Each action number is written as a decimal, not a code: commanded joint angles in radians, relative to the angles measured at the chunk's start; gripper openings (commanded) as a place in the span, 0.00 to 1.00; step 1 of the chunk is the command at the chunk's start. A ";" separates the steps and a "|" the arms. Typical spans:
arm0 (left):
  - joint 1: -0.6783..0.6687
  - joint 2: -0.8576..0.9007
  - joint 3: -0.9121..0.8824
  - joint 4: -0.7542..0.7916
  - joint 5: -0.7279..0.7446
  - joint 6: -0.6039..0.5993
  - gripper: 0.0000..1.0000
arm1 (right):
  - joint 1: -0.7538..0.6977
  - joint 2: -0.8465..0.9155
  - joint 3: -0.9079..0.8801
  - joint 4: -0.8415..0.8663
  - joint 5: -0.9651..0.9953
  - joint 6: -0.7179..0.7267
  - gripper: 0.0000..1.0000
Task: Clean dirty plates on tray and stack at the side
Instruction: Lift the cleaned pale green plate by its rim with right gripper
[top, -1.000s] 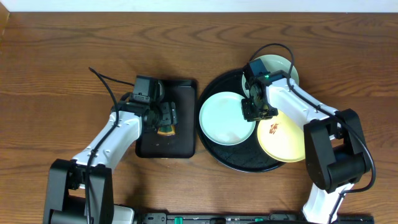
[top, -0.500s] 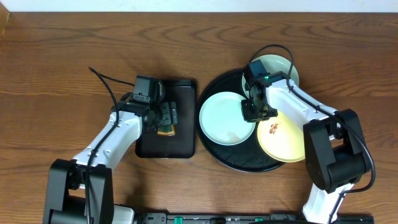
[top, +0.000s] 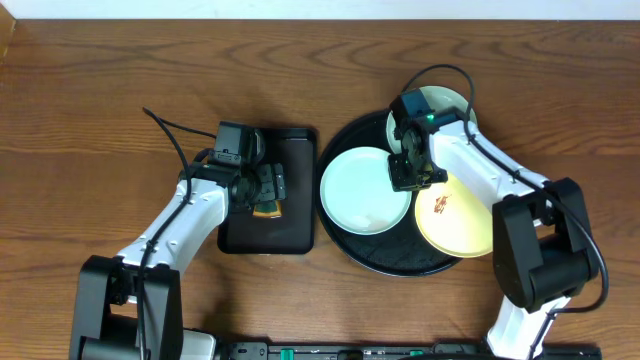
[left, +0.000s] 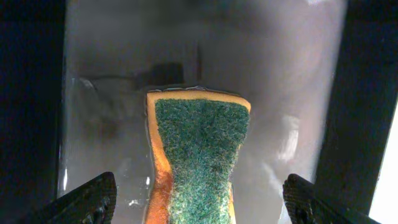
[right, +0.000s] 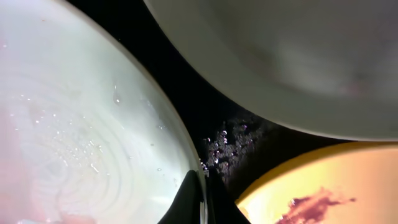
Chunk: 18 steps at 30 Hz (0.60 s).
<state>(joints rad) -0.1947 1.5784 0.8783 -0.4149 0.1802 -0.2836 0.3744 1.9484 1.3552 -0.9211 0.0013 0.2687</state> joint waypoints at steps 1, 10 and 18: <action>-0.003 0.004 -0.007 -0.002 -0.010 0.010 0.87 | 0.005 -0.071 0.032 -0.003 0.085 -0.005 0.01; -0.003 0.004 -0.007 -0.002 -0.010 0.010 0.87 | 0.005 -0.208 0.032 -0.022 0.257 -0.016 0.01; -0.003 0.004 -0.007 -0.002 -0.010 0.010 0.87 | 0.008 -0.346 0.032 -0.023 0.298 -0.061 0.01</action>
<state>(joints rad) -0.1947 1.5784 0.8783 -0.4149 0.1802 -0.2836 0.3748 1.6562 1.3628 -0.9443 0.2451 0.2321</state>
